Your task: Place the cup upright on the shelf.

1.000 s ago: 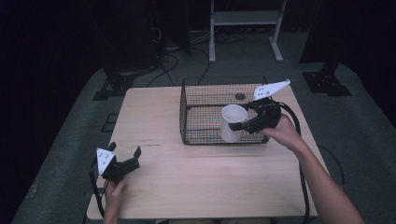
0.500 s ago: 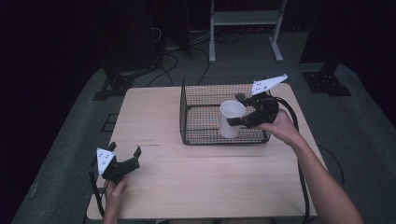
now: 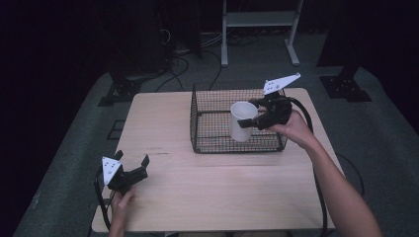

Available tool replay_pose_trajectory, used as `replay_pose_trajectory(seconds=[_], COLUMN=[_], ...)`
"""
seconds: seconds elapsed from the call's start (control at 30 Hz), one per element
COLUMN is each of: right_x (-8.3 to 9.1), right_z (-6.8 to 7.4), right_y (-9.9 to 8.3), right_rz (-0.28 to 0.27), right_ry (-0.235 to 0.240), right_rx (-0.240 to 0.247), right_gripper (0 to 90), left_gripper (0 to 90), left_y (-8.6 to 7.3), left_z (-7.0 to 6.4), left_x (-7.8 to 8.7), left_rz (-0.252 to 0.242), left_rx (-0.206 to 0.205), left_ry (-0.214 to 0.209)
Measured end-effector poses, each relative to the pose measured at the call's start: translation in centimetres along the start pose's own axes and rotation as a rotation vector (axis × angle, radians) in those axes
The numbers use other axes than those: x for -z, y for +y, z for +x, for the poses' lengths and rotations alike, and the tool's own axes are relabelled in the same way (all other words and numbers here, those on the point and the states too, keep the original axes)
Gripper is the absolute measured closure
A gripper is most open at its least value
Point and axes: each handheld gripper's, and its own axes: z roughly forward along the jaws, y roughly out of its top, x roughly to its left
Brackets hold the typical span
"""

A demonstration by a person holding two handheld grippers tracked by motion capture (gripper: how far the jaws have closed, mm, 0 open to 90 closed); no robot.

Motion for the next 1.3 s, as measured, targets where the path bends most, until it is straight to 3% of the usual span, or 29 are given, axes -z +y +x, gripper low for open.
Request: replay_pose_trajectory(seconds=[1.3], right_x=[-1.5], right_z=[-4.0], right_y=[2.5], right_rz=[0.028], right_ry=[-0.032], right_rx=[-0.028], right_gripper=[19.5], left_gripper=[0.0], left_y=[0.0], left_z=[0.0], left_x=[0.0], left_rz=[-0.002], left_rx=[0.006], left_ry=[-0.004])
